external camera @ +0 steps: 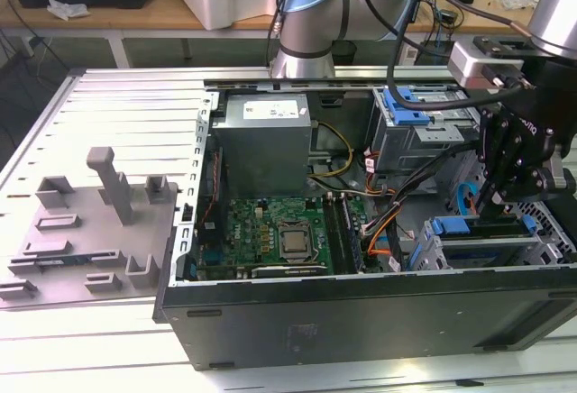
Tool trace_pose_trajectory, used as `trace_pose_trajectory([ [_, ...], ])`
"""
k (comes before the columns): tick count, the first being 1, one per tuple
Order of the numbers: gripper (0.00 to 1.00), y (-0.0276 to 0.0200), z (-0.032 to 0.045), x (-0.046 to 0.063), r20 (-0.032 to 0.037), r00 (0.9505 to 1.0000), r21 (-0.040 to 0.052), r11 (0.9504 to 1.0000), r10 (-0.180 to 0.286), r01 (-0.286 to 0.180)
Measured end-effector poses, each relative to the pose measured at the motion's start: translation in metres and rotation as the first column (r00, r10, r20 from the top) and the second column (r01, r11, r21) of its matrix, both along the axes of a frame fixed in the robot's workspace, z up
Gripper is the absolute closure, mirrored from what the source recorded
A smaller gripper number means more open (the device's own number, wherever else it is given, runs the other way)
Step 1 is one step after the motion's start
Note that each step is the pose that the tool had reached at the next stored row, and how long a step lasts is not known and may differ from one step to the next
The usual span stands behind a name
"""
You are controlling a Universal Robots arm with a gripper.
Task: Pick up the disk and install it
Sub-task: 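Insert the second disk wire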
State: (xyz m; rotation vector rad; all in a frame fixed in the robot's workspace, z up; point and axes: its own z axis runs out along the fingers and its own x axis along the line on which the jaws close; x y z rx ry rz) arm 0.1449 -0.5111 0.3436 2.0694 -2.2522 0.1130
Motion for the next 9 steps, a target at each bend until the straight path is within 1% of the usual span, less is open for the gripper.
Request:
trace_pose_trajectory([
  [9,0.84,0.0000,-0.0003,0.0002,-0.0008,0.9999,0.0001,0.9999,0.012,-0.012],
])
